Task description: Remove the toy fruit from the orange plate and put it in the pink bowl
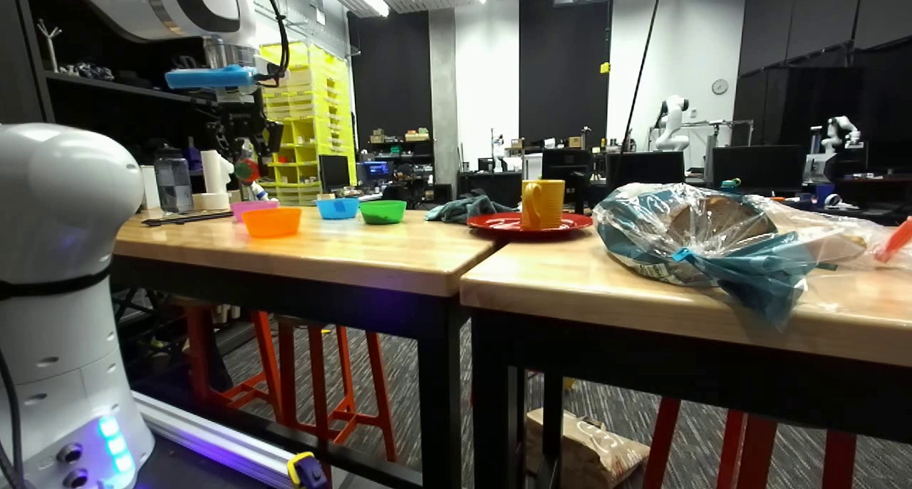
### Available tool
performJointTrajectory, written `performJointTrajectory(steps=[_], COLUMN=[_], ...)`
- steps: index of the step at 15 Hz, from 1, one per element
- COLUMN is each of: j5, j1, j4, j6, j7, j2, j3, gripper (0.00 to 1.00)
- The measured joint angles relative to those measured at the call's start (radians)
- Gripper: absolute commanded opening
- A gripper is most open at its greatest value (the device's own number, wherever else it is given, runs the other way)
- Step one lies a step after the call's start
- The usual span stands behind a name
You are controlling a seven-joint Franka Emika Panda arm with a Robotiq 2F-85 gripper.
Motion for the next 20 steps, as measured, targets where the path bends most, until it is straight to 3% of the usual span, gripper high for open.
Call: performJointTrajectory(steps=[10, 20], j5=[0.001, 0.002], j1=[0.003, 0.051], j4=[0.014, 0.172], j6=[0.030, 0.078], j7=[0.001, 0.018], j2=[0.036, 0.229], j3=[0.018, 0.107], gripper=[0.22, 0.22])
